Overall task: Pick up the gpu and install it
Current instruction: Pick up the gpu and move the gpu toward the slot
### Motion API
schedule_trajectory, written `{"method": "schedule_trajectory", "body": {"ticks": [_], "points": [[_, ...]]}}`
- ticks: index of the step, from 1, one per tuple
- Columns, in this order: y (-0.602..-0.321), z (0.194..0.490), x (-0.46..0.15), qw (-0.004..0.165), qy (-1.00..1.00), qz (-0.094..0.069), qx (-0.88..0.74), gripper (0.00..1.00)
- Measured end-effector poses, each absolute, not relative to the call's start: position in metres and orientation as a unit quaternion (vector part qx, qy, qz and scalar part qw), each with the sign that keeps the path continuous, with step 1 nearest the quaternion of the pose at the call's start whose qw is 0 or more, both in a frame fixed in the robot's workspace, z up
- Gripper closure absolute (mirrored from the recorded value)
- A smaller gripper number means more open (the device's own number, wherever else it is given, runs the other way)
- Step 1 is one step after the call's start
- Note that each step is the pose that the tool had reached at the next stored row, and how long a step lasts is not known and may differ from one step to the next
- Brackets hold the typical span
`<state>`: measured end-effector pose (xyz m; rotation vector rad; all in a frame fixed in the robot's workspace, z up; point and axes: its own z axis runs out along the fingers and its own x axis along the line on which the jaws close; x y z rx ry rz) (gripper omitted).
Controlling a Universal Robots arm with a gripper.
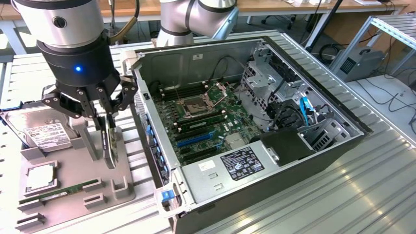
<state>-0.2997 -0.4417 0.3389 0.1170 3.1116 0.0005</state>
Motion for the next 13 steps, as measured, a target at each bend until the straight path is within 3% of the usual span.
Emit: {"method": "schedule_trajectory", "body": {"ticks": [13], "points": [[-0.4417,0.3412,-0.2997,0.014,0.999,0.000,0.038,0.73]]}}
